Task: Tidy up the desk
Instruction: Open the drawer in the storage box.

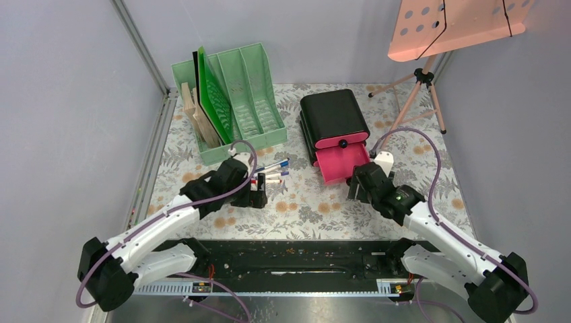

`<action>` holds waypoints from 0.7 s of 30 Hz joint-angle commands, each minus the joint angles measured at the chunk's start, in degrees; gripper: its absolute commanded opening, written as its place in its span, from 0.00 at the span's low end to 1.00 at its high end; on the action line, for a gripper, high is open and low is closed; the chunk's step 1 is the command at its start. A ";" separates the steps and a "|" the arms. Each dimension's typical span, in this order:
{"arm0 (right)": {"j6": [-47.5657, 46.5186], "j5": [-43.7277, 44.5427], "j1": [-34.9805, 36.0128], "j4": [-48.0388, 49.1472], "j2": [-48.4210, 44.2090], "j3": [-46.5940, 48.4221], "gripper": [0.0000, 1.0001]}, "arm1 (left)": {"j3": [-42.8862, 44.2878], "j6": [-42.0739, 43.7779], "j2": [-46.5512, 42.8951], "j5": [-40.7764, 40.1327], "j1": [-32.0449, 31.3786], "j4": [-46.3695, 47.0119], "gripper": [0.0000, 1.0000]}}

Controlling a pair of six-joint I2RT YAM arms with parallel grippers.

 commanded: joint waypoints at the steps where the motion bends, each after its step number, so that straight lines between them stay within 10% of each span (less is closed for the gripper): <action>1: 2.39 -1.07 -0.21 -1.19 -2.19 -1.89 0.76 | 5.89 7.38 5.54 1.61 0.12 0.73 0.99; 21: 3.38 -1.07 -0.19 0.29 -4.60 -6.32 0.76 | 23.54 20.24 35.08 6.40 0.15 2.20 0.83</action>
